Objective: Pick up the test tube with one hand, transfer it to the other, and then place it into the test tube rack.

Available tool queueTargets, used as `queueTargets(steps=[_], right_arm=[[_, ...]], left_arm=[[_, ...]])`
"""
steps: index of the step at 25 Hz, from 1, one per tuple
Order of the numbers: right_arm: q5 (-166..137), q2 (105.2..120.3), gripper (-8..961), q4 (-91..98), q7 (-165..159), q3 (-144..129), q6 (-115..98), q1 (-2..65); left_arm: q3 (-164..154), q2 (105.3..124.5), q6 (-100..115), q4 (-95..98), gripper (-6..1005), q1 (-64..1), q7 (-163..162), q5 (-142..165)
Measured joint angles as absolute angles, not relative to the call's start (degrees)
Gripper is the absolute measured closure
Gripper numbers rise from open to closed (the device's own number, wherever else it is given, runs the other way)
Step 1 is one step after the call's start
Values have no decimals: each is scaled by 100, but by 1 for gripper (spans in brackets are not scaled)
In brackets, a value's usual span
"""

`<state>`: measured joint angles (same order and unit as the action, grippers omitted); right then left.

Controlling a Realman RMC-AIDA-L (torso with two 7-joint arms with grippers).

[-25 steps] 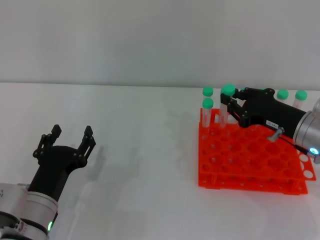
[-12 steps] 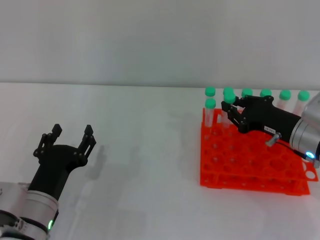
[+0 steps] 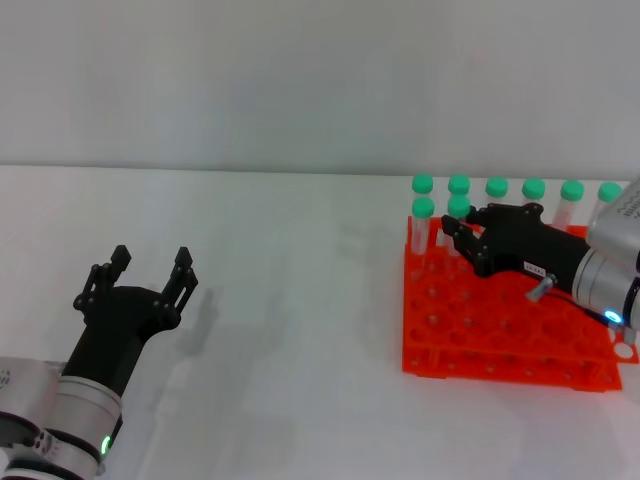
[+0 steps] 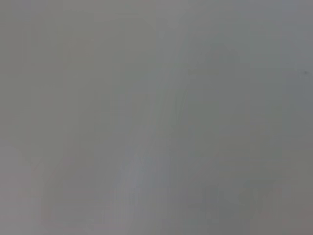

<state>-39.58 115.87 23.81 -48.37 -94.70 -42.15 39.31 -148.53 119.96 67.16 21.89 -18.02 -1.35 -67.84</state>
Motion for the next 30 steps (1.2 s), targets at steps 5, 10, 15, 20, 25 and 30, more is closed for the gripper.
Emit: queueTargets(steps=[5, 10, 15, 20, 25, 30], right_arm=[[-3983, 11549, 706, 2373, -5082, -9476, -4103, 3923], [-3984, 11533, 597, 2420, -5137, -9475, -4133, 3832], [-3983, 11507, 473, 2440, -5257, -9509, -4298, 3725], [-3990, 11452, 303, 2462, -5430, -9509, -4560, 3500], [-3991, 11326, 302, 2593, -5384, -9227, -5021, 3005], [-3992, 11283, 303, 2603, -4992, -8152, -5980, 2354]], left_arm=[[-14853, 11997, 6715, 2189, 219, -1802, -140, -6779], [-14853, 11997, 6716, 2189, 220, -1802, -141, -6767], [-14853, 11997, 6735, 2189, 220, -1802, -141, -6758], [-14853, 11991, 6759, 2183, 221, -1786, -141, -6766], [-14854, 11988, 6791, 2149, 222, -1801, -141, -6782], [-14853, 11980, 6804, 2138, 222, -1816, -140, -6793]])
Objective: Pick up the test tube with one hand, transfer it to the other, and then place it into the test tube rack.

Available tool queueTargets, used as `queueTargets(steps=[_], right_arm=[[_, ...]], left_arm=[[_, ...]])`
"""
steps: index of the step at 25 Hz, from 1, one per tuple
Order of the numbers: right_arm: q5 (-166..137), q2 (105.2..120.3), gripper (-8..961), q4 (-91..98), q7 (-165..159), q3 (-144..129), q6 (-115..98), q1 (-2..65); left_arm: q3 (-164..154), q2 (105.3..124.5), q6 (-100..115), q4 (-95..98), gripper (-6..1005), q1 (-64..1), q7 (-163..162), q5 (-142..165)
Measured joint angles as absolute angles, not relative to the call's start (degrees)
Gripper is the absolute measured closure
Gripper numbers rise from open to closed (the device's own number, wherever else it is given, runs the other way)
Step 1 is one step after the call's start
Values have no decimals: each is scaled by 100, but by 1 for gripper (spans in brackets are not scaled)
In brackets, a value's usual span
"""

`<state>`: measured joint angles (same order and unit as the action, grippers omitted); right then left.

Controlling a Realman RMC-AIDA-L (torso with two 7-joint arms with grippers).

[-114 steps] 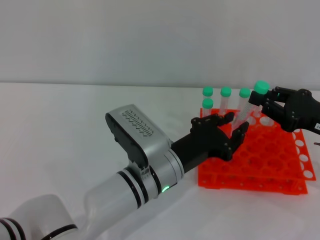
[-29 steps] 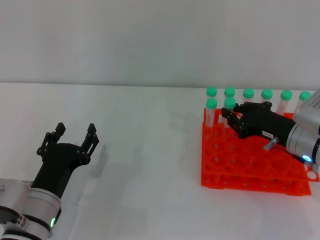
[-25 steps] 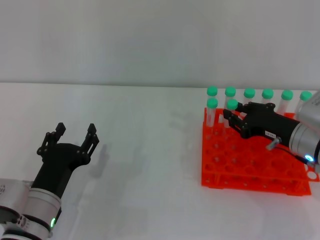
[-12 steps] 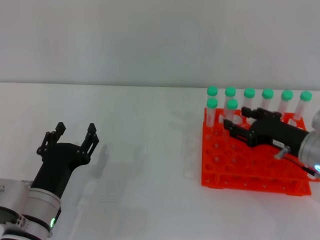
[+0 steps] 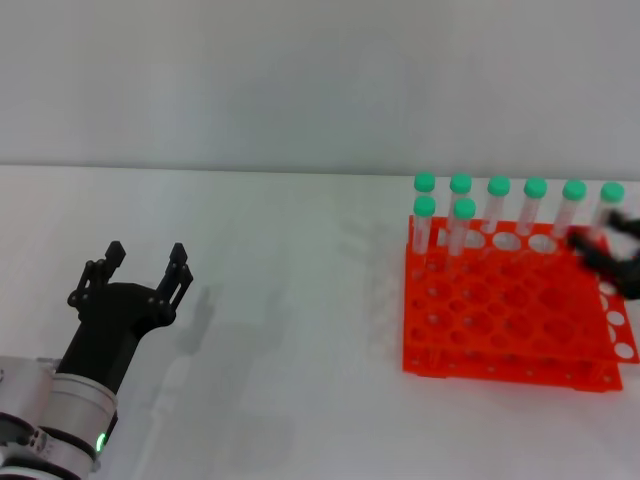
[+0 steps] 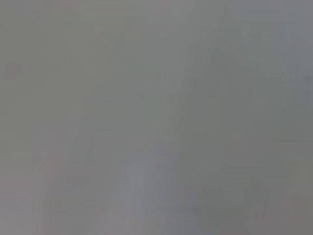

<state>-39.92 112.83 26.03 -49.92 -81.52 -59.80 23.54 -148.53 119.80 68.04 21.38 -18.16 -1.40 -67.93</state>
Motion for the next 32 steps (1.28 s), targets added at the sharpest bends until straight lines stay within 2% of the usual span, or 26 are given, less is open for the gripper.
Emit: queueTargets(steps=[4, 7, 11, 17, 19, 32], right_arm=[[-3921, 11465, 265, 2434, -3864, -6763, -6089, 2010], [-3604, 11538, 236, 1752, -2874, -5587, -6094, 2124], [-2886, 11540, 198, 970, -1834, -4765, -6049, 2365], [-2619, 11569, 141, 778, -1396, -4644, -6042, 2391], [-2618, 11569, 76, 772, -1390, -4639, -6038, 2409], [-2610, 11540, 76, 763, -1384, -4621, -5831, 2543]], left_arm=[[-14763, 11979, 6801, 2120, 223, -1855, -141, -6792], [-14634, 11979, 6742, 2002, 223, -1946, -224, -6795], [-14625, 11979, 6730, 1768, 223, -2103, -687, -6794], [-14584, 11979, 6770, 1600, 223, -2273, -865, -6793], [-14512, 11979, 6770, 1594, 223, -2307, -865, -6793], [-14335, 11979, 6738, 1545, 223, -2398, -887, -6795]])
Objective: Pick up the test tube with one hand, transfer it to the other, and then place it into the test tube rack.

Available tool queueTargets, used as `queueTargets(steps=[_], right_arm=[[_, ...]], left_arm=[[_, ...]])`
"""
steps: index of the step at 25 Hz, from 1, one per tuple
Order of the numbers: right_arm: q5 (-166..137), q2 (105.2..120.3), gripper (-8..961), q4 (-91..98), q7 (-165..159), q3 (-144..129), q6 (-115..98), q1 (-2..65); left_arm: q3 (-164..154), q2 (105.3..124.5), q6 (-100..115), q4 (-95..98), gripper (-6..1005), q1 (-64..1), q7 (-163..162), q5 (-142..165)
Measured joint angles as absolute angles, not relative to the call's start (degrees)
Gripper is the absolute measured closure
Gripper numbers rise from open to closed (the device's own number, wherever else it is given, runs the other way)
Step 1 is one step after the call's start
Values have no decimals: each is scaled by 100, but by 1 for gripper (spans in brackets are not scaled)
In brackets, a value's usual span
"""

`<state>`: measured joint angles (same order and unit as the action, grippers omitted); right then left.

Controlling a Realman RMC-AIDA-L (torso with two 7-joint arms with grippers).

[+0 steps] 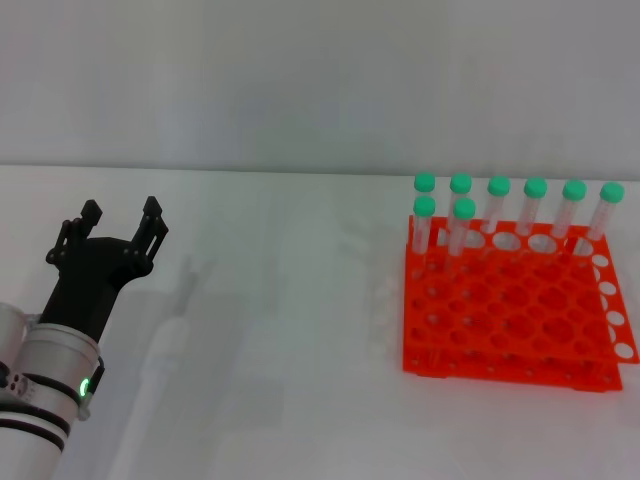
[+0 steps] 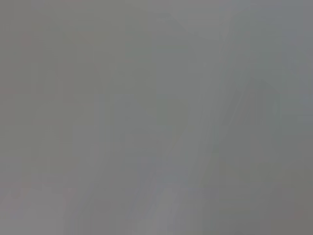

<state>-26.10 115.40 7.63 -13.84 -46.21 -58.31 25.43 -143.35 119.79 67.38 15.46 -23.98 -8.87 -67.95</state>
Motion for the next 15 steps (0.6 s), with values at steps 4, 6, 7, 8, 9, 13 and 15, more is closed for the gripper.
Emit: queueTargets(steps=[4, 6, 7, 8, 9, 13, 15], right_arm=[[-2609, 11539, 76, 760, -1302, -4619, -5702, 2584], [-2609, 11540, 76, 759, -1213, -4617, -5691, 2606], [-2609, 11542, 76, 758, -1193, -4616, -5691, 2615], [-2609, 11546, 76, 757, -1183, -4616, -5691, 2627], [-2609, 11548, 76, 755, -1180, -4615, -5691, 2633], [-2610, 11564, 76, 739, -1175, -4614, -5691, 2640], [-2611, 11573, 76, 738, -1173, -4614, -5696, 2640]], left_arm=[[-14334, 11979, 6734, 1545, 223, -2400, -887, -6794], [-14330, 11979, 6732, 1546, 223, -2400, -897, -6822], [-14329, 11979, 6730, 1546, 223, -2403, -905, -6848], [-14328, 11979, 6728, 1546, 223, -2409, -917, -6880], [-14327, 11979, 6726, 1546, 223, -2419, -924, -6900], [-14326, 11979, 6723, 1517, 223, -2460, -940, -6915], [-14326, 11979, 6723, 1501, 223, -2466, -948, -6917]])
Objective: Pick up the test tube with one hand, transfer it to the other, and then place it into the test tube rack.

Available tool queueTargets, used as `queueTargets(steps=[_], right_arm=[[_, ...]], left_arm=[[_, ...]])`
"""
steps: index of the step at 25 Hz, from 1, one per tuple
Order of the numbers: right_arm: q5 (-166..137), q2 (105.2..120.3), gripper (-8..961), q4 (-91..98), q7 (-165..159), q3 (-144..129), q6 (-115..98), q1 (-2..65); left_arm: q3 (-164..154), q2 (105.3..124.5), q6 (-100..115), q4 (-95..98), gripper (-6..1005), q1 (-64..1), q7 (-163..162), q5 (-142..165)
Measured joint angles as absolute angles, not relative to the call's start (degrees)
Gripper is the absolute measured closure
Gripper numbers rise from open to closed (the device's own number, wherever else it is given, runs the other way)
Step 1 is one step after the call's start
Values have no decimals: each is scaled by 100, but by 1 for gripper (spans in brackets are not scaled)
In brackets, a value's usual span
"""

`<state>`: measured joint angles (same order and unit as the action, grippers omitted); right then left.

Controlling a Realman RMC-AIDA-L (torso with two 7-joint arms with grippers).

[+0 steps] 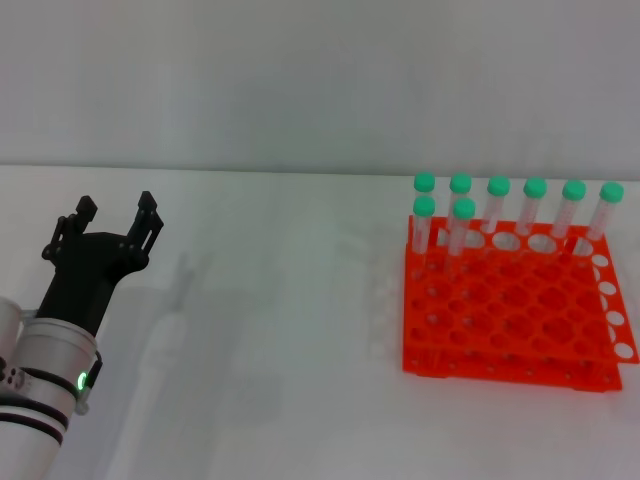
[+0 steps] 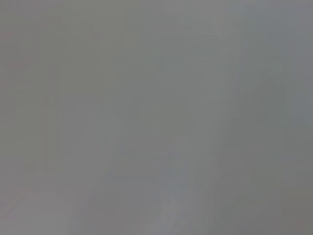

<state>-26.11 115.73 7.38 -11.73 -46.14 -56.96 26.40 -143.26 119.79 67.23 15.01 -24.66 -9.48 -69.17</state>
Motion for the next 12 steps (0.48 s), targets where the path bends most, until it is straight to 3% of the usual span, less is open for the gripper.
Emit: queueTargets(steps=[12], right_arm=[[-2610, 11586, 76, 682, -1173, -4628, -5763, 2664]], left_arm=[[-14329, 11980, 6723, 1468, 223, -2440, -996, -6935]])
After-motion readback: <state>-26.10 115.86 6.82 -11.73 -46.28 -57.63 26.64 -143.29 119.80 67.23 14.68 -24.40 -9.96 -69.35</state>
